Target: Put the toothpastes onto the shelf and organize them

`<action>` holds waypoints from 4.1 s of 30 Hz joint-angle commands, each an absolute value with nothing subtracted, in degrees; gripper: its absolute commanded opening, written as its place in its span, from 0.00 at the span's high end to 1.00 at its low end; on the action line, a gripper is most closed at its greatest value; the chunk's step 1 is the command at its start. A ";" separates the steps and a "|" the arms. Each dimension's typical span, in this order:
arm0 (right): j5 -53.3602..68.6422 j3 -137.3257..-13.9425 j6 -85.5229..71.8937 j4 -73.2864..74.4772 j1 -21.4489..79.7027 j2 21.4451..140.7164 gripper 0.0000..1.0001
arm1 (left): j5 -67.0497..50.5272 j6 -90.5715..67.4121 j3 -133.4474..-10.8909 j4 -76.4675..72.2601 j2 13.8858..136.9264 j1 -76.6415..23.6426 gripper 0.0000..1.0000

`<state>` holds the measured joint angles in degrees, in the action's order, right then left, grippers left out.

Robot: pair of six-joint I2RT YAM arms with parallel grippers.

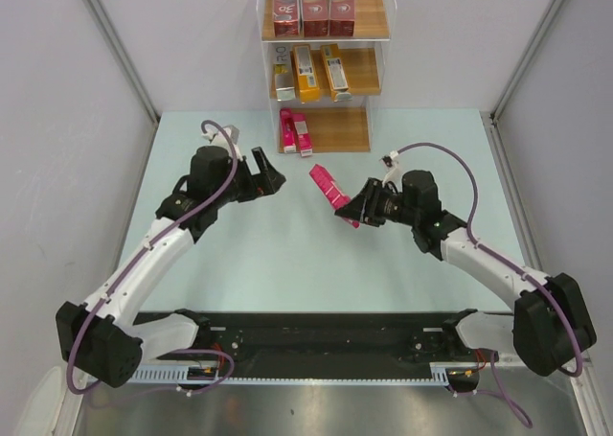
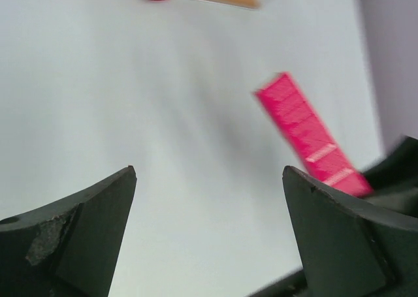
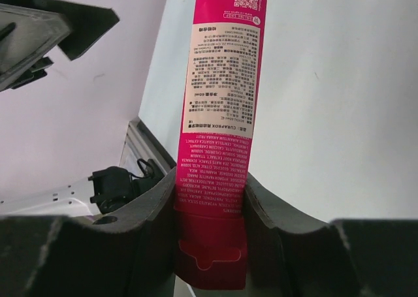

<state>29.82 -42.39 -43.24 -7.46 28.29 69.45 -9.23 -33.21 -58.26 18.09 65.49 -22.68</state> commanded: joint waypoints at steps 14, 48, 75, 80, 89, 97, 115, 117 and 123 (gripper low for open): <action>29.01 -47.10 -48.42 -32.42 24.53 92.18 0.85 | 11.60 -28.13 -59.16 29.88 64.16 -26.01 0.00; 18.29 -86.84 -61.36 -26.65 22.67 134.30 0.42 | 9.05 -27.16 -55.46 29.71 61.61 -26.10 0.00; 15.11 -70.05 -56.59 -22.75 27.25 126.73 0.63 | 6.07 -28.21 -53.17 27.60 62.14 -26.10 0.00; 16.26 -69.96 -59.50 -28.73 26.55 129.28 0.88 | 6.59 -28.21 -53.17 27.86 62.14 -26.10 0.00; 18.54 -76.63 -61.96 -29.98 22.59 134.91 0.93 | 6.59 -28.04 -53.53 27.51 63.63 -26.02 0.00; 19.60 -90.60 -61.00 -22.77 21.36 141.67 0.92 | 6.50 -28.21 -53.44 27.07 64.51 -26.02 0.00; 15.75 -76.30 -50.03 -15.59 23.64 121.50 0.89 | 5.72 -27.60 -53.09 27.07 59.77 -26.10 0.00; 13.72 -74.98 -44.23 -11.80 25.22 117.00 0.88 | 5.19 -27.33 -53.35 26.81 59.07 -26.10 0.00; 0.20 -69.97 -30.09 2.17 30.66 98.55 0.83 | 3.60 -26.02 -55.01 26.37 57.13 -26.10 0.00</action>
